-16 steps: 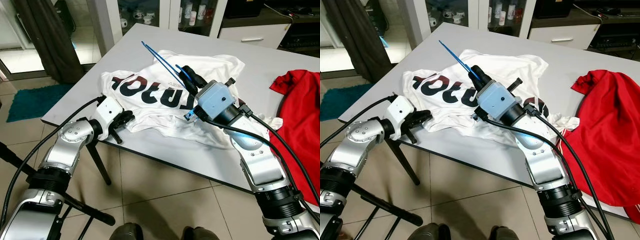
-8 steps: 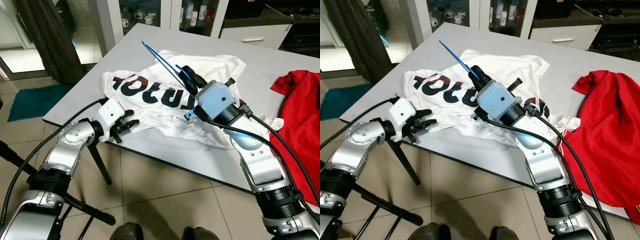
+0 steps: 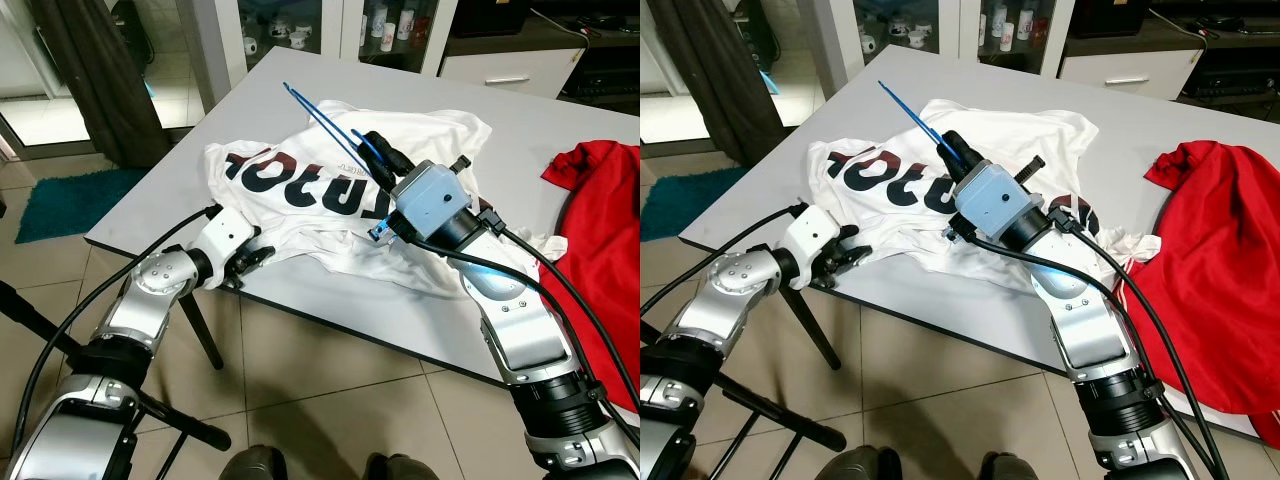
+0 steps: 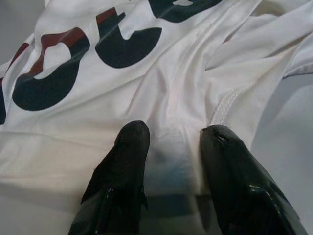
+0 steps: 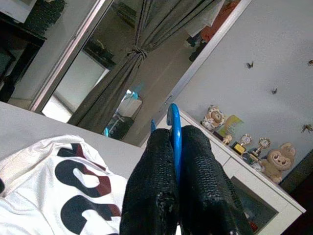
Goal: Hang hanger
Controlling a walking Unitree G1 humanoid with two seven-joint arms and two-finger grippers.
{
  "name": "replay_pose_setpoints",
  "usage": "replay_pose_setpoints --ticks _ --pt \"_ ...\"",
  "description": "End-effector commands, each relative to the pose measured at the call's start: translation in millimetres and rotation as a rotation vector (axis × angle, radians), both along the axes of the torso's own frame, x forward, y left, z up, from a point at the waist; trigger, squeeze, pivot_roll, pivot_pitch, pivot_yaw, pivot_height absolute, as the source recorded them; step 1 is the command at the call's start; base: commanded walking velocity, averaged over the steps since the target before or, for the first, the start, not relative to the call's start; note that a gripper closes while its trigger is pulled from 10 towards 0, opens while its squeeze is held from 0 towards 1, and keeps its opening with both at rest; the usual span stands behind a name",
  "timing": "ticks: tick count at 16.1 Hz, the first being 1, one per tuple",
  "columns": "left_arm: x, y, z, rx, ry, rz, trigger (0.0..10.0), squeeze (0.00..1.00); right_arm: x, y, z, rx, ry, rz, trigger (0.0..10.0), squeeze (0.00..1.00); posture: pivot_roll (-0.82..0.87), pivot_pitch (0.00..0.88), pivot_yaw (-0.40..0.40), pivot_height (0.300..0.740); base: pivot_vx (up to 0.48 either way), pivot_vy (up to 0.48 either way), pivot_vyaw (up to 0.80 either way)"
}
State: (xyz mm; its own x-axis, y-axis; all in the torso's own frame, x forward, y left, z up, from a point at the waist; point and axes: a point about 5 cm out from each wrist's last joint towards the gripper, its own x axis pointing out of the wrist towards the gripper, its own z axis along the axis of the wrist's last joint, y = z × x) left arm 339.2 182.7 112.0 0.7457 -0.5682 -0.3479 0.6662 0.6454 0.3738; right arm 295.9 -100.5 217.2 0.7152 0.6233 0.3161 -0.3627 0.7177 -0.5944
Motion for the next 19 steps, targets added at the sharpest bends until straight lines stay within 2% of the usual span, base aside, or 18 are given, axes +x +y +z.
replay_pose_setpoints --ticks 1,5,6,7,10,19 --pt "1.4 0.1 0 0.015 -0.007 0.008 10.0 0.0 -0.2 -3.0 5 0.004 -0.019 -0.006 10.0 0.0 -0.03 0.075 0.028 0.74 0.0 0.0 0.0" --pt "6.3 8.1 14 -0.016 -0.095 0.051 10.0 0.0 -0.9 -3.4 4 0.003 -0.018 -0.007 10.0 0.0 -0.03 0.075 0.027 0.74 0.0 0.0 0.0" --pt "5.7 8.5 15 -0.04 -0.093 0.045 10.0 0.0 -0.9 -3.2 4 0.003 -0.017 -0.006 10.0 0.0 -0.03 0.075 0.027 0.74 0.0 0.0 0.0" --pt "-0.3 5.3 9 -0.059 -0.043 -0.011 10.0 0.0 -0.4 -2.3 4 0.004 -0.016 -0.003 10.0 0.0 -0.02 0.076 0.025 0.74 0.0 0.0 0.0" --pt "-3.0 4.6 0 -0.027 -0.016 -0.015 10.0 0.0 -0.4 -1.8 4 0.004 -0.015 0.0 10.0 0.0 -0.02 0.08 0.023 0.74 0.0 0.0 0.0" --pt "-4.5 -2.0 2 -0.057 -0.016 -0.055 10.0 0.0 -0.8 -2.8 4 0.002 -0.013 -0.003 10.0 0.0 -0.03 0.076 0.024 0.74 0.0 0.0 0.0"
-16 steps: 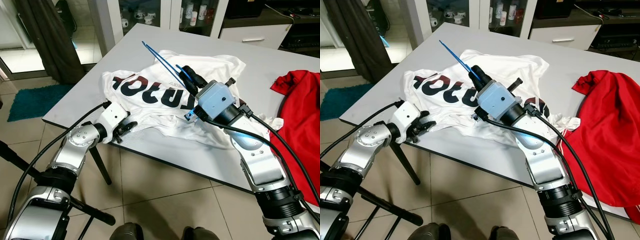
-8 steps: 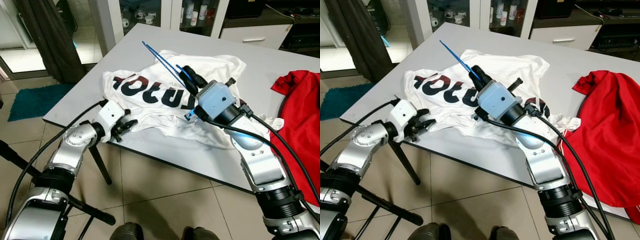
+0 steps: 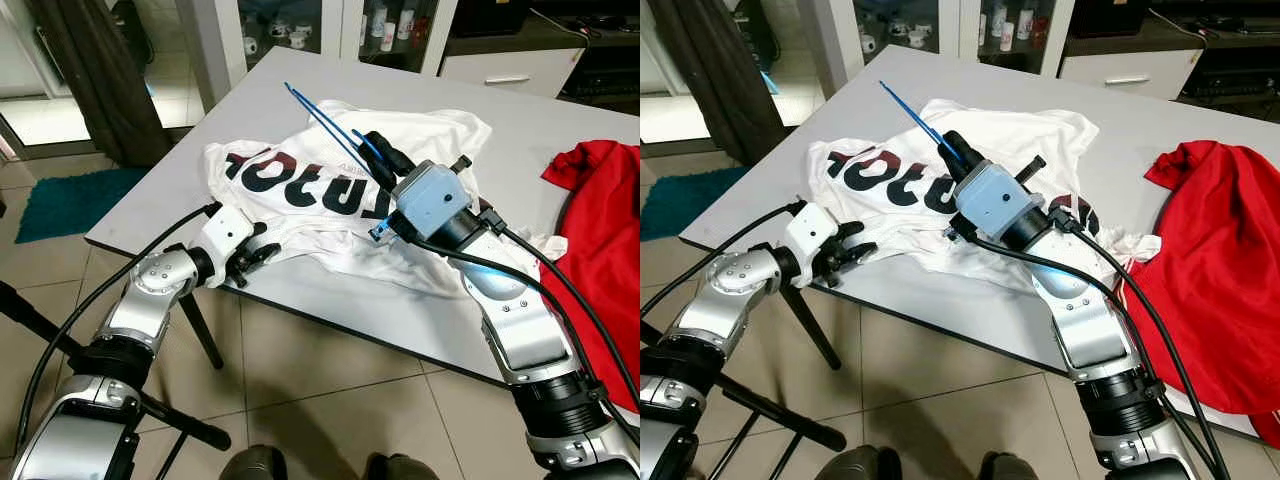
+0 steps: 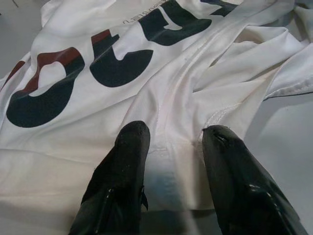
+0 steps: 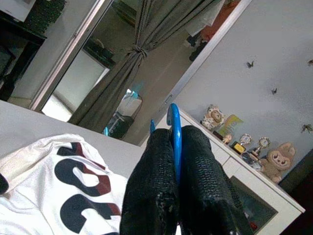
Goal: Hang hanger
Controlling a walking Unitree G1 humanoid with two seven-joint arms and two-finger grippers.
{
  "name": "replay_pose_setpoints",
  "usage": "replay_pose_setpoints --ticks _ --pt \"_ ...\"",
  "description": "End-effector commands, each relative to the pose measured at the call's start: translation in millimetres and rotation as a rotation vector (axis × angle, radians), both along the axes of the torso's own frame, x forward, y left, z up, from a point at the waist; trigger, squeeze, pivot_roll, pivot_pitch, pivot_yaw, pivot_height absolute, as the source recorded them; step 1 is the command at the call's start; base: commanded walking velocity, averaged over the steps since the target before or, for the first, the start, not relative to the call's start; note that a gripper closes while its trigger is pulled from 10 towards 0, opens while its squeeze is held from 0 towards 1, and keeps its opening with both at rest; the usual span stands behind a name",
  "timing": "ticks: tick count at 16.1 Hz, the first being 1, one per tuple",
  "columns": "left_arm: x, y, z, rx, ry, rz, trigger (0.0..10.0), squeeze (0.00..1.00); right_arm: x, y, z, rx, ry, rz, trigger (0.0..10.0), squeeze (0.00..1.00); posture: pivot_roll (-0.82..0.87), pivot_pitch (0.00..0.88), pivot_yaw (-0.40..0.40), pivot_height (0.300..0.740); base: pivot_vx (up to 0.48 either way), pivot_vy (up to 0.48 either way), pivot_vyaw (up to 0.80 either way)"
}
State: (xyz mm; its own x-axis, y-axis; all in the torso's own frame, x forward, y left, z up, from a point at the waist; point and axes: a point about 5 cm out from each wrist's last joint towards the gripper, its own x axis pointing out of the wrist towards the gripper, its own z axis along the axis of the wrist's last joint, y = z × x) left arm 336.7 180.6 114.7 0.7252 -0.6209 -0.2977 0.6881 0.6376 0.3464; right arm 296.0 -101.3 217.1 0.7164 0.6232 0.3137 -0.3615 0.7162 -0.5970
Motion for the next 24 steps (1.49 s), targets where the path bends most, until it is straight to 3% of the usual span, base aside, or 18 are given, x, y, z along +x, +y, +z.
replay_pose_setpoints --ticks 1,4,11,12,13,18,24 --pt "-3.2 -0.3 0 -0.002 0.0 -0.026 10.0 0.0 -0.6 -1.7 4 0.006 -0.013 0.0 10.0 0.0 -0.03 0.076 0.024 0.74 0.0 0.0 0.0" --pt "-9.9 -0.9 -6 -0.007 0.039 -0.062 10.0 0.0 0.8 -1.2 4 0.006 -0.012 0.003 10.0 0.0 -0.02 0.074 0.02 0.74 0.0 0.0 0.0" --pt "-9.5 0.3 -10 0.006 0.062 -0.048 10.0 0.0 1.6 -1.0 5 0.004 -0.016 0.003 10.0 0.0 -0.03 0.068 0.018 0.74 0.0 0.0 0.0" --pt "-9.5 -0.9 -9 -0.007 0.065 -0.054 4.2 0.0 1.6 -1.2 5 0.004 -0.016 0.002 10.0 0.0 -0.03 0.067 0.017 0.74 0.0 0.0 0.0" --pt "-10.0 -1.7 -9 -0.02 0.074 -0.063 0.0 0.0 1.6 -1.3 5 0.004 -0.017 0.001 10.0 0.0 -0.03 0.067 0.017 0.74 0.0 0.0 0.0" --pt "-19.6 -3.9 -14 -0.044 0.15 -0.134 0.0 0.0 2.1 -0.9 6 0.006 -0.02 0.003 10.0 0.0 -0.02 0.064 0.016 0.74 0.0 0.0 0.0" --pt "-23.1 -3.3 -15 -0.056 0.173 -0.147 0.0 0.0 2.1 -1.1 6 0.005 -0.021 0.004 10.0 0.0 -0.02 0.062 0.013 0.74 0.0 0.0 0.0"
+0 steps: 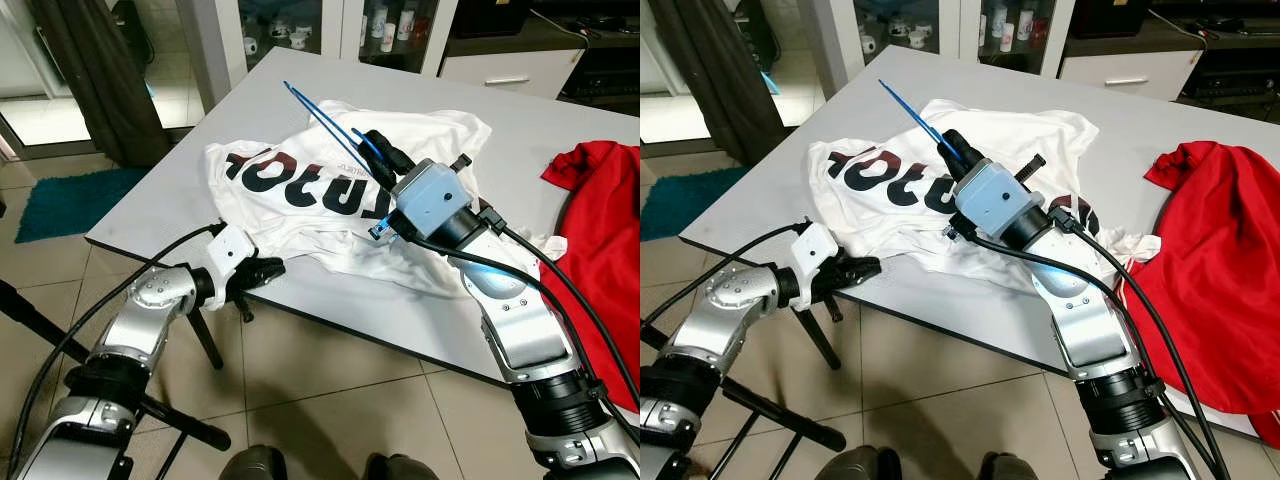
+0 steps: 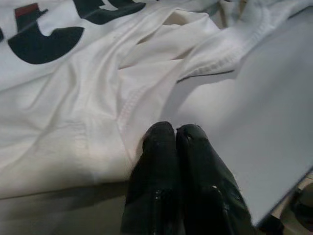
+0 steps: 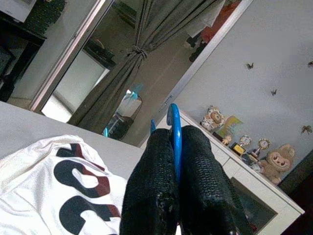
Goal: Hang hanger
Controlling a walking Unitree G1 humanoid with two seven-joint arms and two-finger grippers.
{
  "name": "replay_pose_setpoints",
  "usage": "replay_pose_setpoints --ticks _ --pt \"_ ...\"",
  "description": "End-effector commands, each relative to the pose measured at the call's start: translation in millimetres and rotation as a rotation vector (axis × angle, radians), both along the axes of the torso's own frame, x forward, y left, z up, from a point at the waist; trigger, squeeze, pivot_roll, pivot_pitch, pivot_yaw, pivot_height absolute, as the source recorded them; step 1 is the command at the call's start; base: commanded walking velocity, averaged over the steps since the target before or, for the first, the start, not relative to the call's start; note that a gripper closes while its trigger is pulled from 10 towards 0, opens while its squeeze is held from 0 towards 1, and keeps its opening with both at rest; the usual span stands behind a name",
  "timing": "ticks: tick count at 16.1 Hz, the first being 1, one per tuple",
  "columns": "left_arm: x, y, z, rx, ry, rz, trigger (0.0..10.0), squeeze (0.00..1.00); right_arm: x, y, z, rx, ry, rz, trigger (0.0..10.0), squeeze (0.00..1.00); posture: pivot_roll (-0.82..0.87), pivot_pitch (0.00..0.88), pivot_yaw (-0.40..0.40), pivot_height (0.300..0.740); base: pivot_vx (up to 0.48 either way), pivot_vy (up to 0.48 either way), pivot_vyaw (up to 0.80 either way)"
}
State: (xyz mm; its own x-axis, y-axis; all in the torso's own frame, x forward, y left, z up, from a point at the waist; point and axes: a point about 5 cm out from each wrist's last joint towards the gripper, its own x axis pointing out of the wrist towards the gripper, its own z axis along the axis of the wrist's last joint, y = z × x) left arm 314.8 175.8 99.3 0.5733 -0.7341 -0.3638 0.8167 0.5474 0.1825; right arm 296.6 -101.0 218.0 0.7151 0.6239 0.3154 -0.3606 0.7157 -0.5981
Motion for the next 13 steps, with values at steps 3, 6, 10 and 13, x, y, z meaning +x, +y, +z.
replay_pose_setpoints --ticks 3,6,10,13 --pt "-0.1 0.9 3 -0.007 -0.012 -0.003 0.0 0.0 1.6 -2.1 5 0.006 -0.018 0.001 10.0 0.0 -0.02 0.062 0.014 0.74 0.0 0.0 0.0" --pt "6.1 5.1 12 -0.018 -0.075 0.045 0.0 0.0 1.5 -2.8 5 0.005 -0.017 0.0 10.0 0.0 -0.02 0.062 0.014 0.74 0.0 0.0 0.0" --pt "22.0 18.5 32 -0.067 -0.214 0.206 9.7 0.0 1.0 -2.7 5 0.002 -0.016 0.003 10.0 0.0 -0.02 0.063 0.012 0.74 0.0 0.0 0.0" --pt "18.5 15.8 30 -0.106 -0.196 0.176 10.0 1.0 0.2 -3.7 5 -0.003 -0.012 0.004 10.0 0.0 -0.03 0.073 0.009 0.74 0.0 0.0 0.0"
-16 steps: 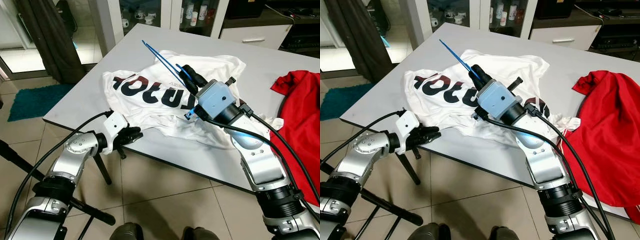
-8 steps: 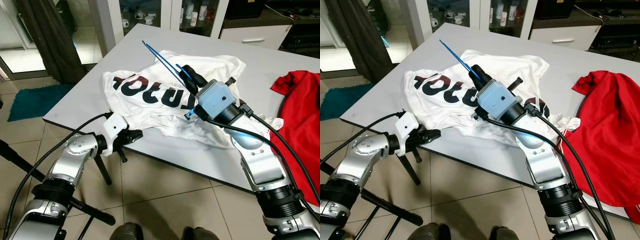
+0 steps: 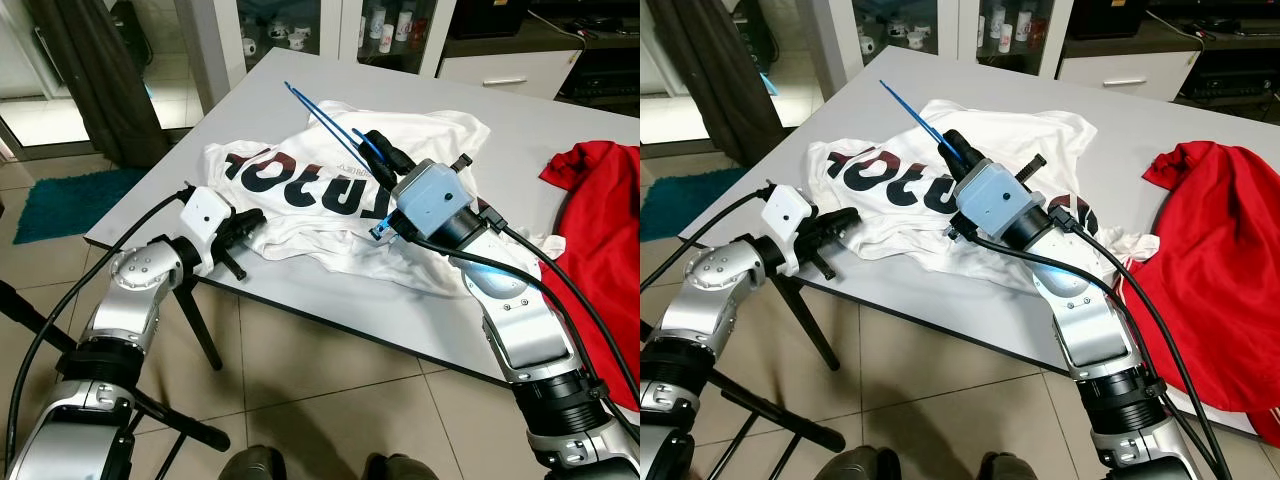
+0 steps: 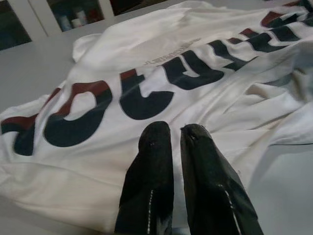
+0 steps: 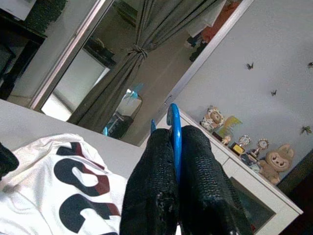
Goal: Hang hanger
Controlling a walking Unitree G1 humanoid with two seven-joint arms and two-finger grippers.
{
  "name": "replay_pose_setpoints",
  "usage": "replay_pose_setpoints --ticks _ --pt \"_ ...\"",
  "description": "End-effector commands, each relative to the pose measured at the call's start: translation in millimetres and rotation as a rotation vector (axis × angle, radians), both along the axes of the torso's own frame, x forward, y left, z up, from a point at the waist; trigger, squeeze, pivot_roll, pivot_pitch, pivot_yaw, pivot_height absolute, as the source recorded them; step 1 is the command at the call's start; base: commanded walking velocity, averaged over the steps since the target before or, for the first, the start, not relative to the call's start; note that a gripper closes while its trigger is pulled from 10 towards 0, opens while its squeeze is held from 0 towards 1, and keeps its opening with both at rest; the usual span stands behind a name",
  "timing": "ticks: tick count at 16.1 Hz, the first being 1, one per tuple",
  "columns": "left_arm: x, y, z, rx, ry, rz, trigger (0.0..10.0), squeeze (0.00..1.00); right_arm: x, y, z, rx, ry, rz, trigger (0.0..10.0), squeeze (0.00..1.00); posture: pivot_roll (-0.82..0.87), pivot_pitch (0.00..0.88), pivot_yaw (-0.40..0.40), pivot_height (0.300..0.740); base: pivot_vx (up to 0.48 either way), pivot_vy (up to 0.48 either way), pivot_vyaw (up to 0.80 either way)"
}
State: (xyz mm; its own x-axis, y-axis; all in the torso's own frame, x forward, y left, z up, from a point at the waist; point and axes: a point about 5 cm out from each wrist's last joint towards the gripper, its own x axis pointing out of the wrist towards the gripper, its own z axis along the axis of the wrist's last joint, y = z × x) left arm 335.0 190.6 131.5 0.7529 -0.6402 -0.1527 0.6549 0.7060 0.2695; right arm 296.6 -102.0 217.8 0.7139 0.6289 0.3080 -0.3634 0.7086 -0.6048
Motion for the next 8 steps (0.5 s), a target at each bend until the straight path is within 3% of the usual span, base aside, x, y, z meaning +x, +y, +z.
replay_pose_setpoints --ticks 1,5,6,7,8 --pt "-2.9 -1.7 -5 -0.015 0.02 -0.017 10.0 1.0 -0.4 -3.7 5 0.004 -0.011 0.002 10.0 0.0 -0.04 0.078 0.007 0.74 0.0 0.0 0.0" --pt "2.4 -2.8 -12 0.052 0.026 0.047 10.0 1.0 -0.3 -9.0 4 0.054 0.037 -0.005 10.0 0.0 -0.05 0.082 0.003 0.74 0.0 0.0 0.0" --pt "2.3 -2.6 -13 0.066 0.031 0.046 10.0 0.71 0.3 -10.4 4 0.068 0.048 -0.009 10.0 0.0 -0.05 0.083 0.001 0.74 0.0 0.0 0.0" --pt "0.8 -0.9 -13 0.074 0.03 0.042 10.0 0.0 2.9 -14.3 5 0.087 0.073 -0.026 10.0 0.0 -0.05 0.084 -0.001 0.74 0.0 0.0 0.0" --pt "0.3 -1.0 -11 0.07 0.026 0.039 10.0 0.0 3.5 -15.1 4 0.084 0.085 -0.023 10.0 0.0 -0.05 0.085 -0.003 0.74 0.0 0.0 0.0"
